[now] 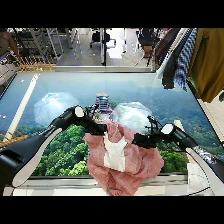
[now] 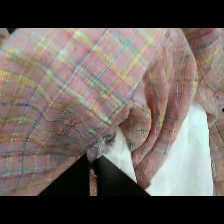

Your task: Fold the clothes and pants, and hang the long-sleeved shirts on hangers.

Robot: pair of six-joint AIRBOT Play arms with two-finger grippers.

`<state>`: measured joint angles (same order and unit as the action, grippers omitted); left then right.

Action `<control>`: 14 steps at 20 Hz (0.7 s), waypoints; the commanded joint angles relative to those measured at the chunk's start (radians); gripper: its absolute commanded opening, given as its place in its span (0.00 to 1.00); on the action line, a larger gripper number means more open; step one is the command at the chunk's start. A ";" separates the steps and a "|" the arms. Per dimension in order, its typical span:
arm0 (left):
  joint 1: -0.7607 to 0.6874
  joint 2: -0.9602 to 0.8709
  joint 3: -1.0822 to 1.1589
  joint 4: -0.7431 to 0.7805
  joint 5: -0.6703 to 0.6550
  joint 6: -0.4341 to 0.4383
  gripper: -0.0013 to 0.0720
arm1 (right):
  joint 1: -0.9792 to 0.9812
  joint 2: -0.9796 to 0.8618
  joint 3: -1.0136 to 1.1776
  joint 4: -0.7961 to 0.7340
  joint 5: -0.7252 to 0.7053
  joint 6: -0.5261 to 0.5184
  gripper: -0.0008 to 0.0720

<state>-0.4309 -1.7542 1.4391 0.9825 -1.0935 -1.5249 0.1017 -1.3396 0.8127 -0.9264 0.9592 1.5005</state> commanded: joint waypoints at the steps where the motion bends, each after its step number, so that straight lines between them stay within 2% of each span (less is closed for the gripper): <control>1: 0.004 -0.018 0.009 0.031 0.028 -0.002 0.04 | 0.022 -0.038 0.001 0.013 -0.048 -0.006 0.19; 2: 0.011 -0.010 0.010 0.030 0.016 -0.001 0.04 | 0.034 -0.038 0.020 0.013 -0.058 -0.020 0.04; 7: 0.114 0.080 0.191 0.026 -0.141 0.041 0.04 | 0.072 -0.038 0.275 0.002 -0.109 -0.026 0.04; 9: 0.149 0.111 0.292 0.027 -0.225 0.040 0.04 | 0.081 -0.038 0.360 0.016 -0.072 -0.016 0.06; 10: 0.154 0.124 0.315 0.026 -0.261 0.041 0.04 | 0.089 -0.038 0.372 0.026 -0.032 0.051 0.34; 11: 0.153 0.141 0.320 0.027 -0.298 0.043 0.04 | 0.101 -0.041 0.372 0.031 0.023 0.157 0.70; 12: 0.141 0.152 0.320 0.027 -0.339 0.060 0.04 | 0.120 -0.045 0.370 0.028 0.072 0.225 0.84; 14: 0.100 0.164 0.319 0.027 -0.420 0.095 0.04 | 0.166 -0.060 0.370 0.031 0.089 0.320 0.81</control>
<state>-0.3073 -1.6176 1.7306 1.0142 -1.3796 -1.4681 0.2203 -1.3869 1.1568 -0.9043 0.9798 1.6482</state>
